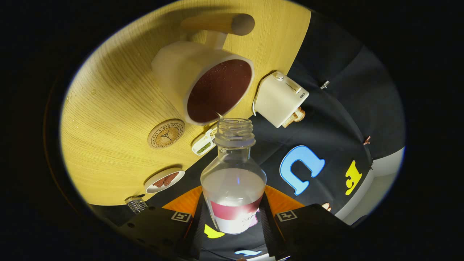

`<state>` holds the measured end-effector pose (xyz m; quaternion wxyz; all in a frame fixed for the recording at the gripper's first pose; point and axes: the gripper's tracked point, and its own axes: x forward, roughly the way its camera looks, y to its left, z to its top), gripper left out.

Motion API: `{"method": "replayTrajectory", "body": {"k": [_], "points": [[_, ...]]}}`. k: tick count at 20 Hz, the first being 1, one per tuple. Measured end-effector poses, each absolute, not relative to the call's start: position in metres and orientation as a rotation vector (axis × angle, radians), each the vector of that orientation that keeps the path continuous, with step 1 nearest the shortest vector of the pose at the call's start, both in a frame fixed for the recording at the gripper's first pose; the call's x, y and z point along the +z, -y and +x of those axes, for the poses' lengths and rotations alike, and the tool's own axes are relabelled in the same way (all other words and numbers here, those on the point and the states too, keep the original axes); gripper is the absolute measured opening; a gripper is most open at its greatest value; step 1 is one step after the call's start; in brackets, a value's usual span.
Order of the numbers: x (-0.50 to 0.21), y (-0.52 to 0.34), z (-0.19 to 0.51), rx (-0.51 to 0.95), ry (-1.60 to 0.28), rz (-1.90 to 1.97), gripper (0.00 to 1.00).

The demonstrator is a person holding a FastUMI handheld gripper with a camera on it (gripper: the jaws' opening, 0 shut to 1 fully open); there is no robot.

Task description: Take the bottle from table, then pour the juice into the cup, finally place the bottle on the coaster

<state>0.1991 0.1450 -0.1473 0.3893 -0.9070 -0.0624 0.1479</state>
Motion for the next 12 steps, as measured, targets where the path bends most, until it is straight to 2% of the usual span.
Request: {"method": "replayTrajectory", "body": {"k": [12], "points": [[-0.1507,-0.1447,0.1977,0.398,0.167,-2.285,0.7]]}}
